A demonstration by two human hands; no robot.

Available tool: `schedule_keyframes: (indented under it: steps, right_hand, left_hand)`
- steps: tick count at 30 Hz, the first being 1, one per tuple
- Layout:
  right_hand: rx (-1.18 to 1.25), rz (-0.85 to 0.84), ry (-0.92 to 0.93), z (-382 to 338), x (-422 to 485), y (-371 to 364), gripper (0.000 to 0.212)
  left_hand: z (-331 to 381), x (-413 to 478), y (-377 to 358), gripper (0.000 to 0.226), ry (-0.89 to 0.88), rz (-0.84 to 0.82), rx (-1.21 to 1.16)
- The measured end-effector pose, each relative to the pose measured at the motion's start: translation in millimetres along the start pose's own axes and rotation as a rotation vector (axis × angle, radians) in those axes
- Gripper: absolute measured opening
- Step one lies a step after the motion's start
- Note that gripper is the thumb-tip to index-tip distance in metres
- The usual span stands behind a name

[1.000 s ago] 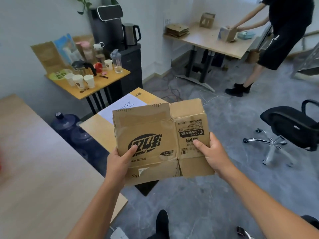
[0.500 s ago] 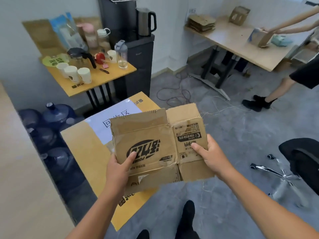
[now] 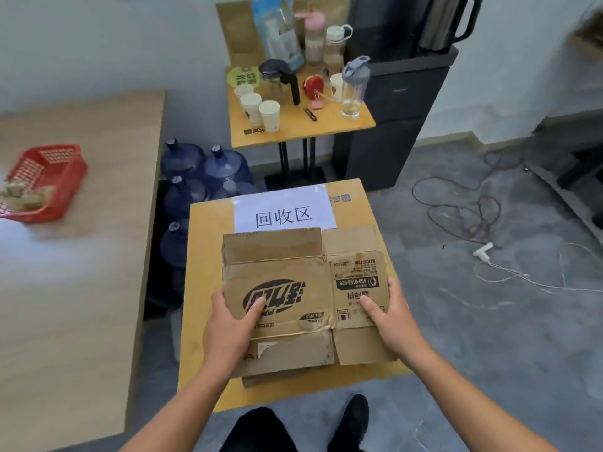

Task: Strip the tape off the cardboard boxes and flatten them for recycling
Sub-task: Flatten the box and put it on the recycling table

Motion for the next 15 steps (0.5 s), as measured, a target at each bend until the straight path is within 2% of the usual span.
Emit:
schedule_keyframes:
  steps: [2, 4, 6, 8, 10, 12, 15]
  right_hand:
    - [-0.091, -0.040, -0.007, 11.9, 9.9, -0.9, 0.043]
    - [-0.227, -0.080, -0.030, 25.5, 12.4, -3.4, 0.053]
    - [-0.402, -0.136, -0.071, 37.7, 12.8, -6.2, 0.072]
    - [-0.567, -0.178, -0.094, 45.1, 12.0, -11.2, 0.084]
    - [-0.771, -0.141, -0.033, 42.3, 12.9, -14.9, 0.085]
    - [-0.900, -0.116, 0.068, 36.1, 17.0, -20.4, 0.080]
    - [-0.917, -0.310, 0.045, 46.2, 24.5, -32.8, 0.077]
  left_hand:
    - [-5.5, 1.8, -13.4, 0.091, 0.031, 0.048, 0.100]
    - [-15.5, 1.1, -29.8, 0.099, 0.047, 0.016, 0.186]
    - [-24.5, 0.1, -44.6, 0.092, 0.034, 0.012, 0.288]
    - [-29.7, 2.0, -53.6, 0.082, 0.010, 0.103, 0.470]
    - [-34.3, 5.4, -56.7, 0.078, -0.008, 0.173, 0.586]
    - [-42.3, 11.1, -58.6, 0.077, -0.044, 0.151, 0.588]
    - [-58.8, 19.5, -63.9, 0.086, -0.112, 0.069, 0.553]
Point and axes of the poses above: each hand's wrist, its own x-axis towards the middle knuckle, its own y-axis out of the back of the hand, z = x × y, the point moved 4 cm from there along x, towards the middle knuckle, and after that the axes turned 11 degrees about y, right-handed, at the moved point
